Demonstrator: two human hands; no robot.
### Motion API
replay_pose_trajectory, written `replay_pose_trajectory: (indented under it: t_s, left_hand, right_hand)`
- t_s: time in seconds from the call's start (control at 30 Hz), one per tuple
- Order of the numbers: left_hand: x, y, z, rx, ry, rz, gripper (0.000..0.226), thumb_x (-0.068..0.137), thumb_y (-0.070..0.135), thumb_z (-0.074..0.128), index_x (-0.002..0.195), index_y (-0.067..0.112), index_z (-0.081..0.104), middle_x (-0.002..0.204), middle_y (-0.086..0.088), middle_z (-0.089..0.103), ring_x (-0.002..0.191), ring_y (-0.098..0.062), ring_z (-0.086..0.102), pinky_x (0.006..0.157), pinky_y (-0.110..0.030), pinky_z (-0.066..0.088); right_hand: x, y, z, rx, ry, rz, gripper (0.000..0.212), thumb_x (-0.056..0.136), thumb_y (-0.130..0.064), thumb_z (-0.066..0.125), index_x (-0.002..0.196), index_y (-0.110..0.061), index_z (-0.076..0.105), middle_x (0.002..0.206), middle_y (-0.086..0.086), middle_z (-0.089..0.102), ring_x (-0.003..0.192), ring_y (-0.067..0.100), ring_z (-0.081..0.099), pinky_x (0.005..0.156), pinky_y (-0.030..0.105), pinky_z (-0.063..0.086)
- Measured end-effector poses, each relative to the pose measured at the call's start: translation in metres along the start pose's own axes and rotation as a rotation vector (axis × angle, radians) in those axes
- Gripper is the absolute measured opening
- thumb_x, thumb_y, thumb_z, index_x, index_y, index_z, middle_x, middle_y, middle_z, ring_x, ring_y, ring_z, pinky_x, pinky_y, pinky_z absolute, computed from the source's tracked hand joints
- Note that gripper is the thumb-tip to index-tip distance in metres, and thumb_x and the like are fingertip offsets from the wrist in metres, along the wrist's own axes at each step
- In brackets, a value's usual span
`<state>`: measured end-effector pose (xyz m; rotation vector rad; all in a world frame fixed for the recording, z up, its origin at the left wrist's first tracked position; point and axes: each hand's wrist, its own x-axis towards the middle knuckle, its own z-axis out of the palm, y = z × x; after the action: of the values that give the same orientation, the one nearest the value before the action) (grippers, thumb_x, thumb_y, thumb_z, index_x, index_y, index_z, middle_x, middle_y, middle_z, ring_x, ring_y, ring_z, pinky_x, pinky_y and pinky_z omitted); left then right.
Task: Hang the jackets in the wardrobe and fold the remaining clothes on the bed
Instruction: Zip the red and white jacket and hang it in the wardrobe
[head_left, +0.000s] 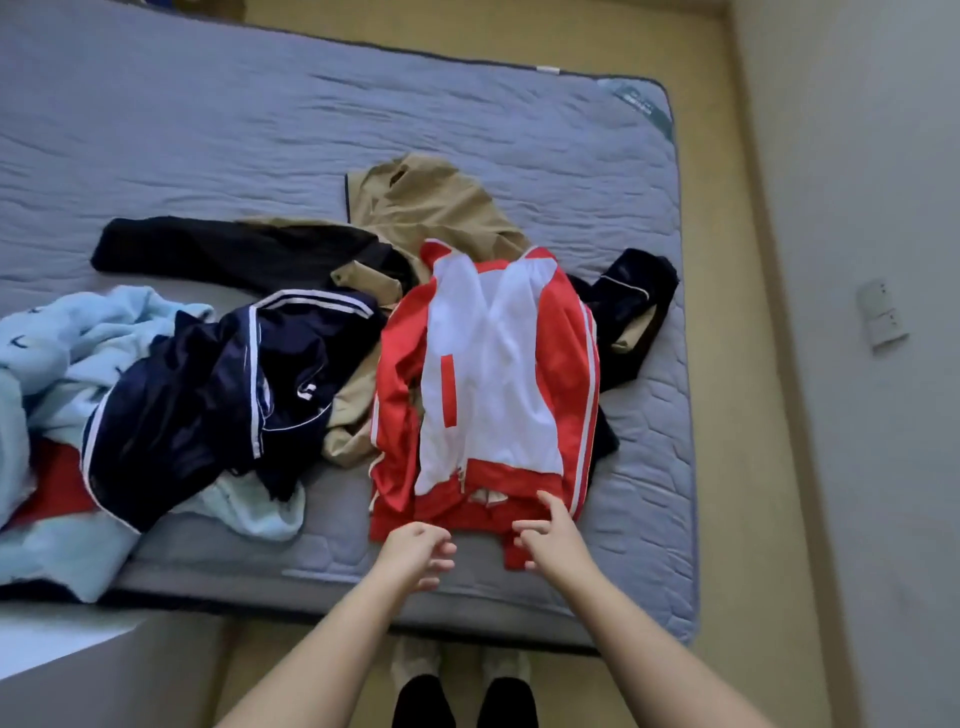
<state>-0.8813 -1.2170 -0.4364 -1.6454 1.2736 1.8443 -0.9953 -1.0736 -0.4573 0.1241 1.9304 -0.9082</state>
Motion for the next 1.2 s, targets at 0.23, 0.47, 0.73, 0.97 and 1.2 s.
replay_pose_trajectory:
  t_s: [0.23,0.47,0.73,0.97,1.2]
  left_hand:
    - [0.117,-0.064,0.019,-0.117,0.038,-0.120,0.014,0.094,0.011,0.052,0.084,0.011,0.062,0.075,-0.003,0.065,0.063,-0.015,0.059,0.055,-0.023,0.041]
    - [0.186,-0.065,0.038,-0.270,0.048,-0.081,0.011,0.092,0.014,0.056,0.089,0.011,0.066,0.081,-0.005,0.069,0.067,-0.014,0.064,0.051,-0.020,0.050]
    - [0.200,-0.048,0.075,-0.480,-0.094,-0.103,0.018,0.098,0.019,0.048,0.108,0.009,0.059,0.098,-0.007,0.068,0.084,-0.019,0.065,0.069,-0.030,0.051]
    - [0.221,-0.040,0.121,-0.888,-0.019,-0.042,0.012,0.090,0.024,0.064,0.085,0.018,0.055,0.071,0.002,0.060,0.058,-0.008,0.057,0.051,-0.020,0.044]
    - [0.229,-0.016,0.128,-0.808,0.003,0.220,0.022,0.081,0.020,0.073,0.092,0.016,0.055,0.069,-0.004,0.064,0.056,-0.017,0.057,0.045,-0.022,0.041]
  right_hand:
    - [0.107,0.052,0.055,0.443,0.032,0.280,0.027,0.092,-0.008,0.058,0.119,-0.008,0.056,0.095,0.005,0.062,0.075,0.012,0.061,0.060,0.026,0.051]
    - [0.171,0.036,0.086,0.754,-0.004,0.288,0.012,0.090,-0.019,0.066,0.099,-0.013,0.060,0.093,0.002,0.065,0.080,0.013,0.062,0.060,0.026,0.050]
    - [0.170,0.049,0.005,0.596,0.227,0.128,0.009,0.094,-0.015,0.056,0.086,-0.011,0.058,0.082,0.007,0.065,0.070,0.018,0.066,0.052,0.026,0.054]
    - [0.183,0.058,-0.012,0.891,-0.006,0.158,0.017,0.095,-0.025,0.057,0.107,-0.014,0.062,0.089,0.004,0.074,0.077,0.019,0.071,0.060,0.029,0.056]
    - [0.186,0.052,-0.011,0.870,-0.215,0.116,0.012,0.078,-0.008,0.069,0.070,-0.013,0.077,0.080,0.006,0.074,0.067,0.015,0.070,0.054,0.022,0.053]
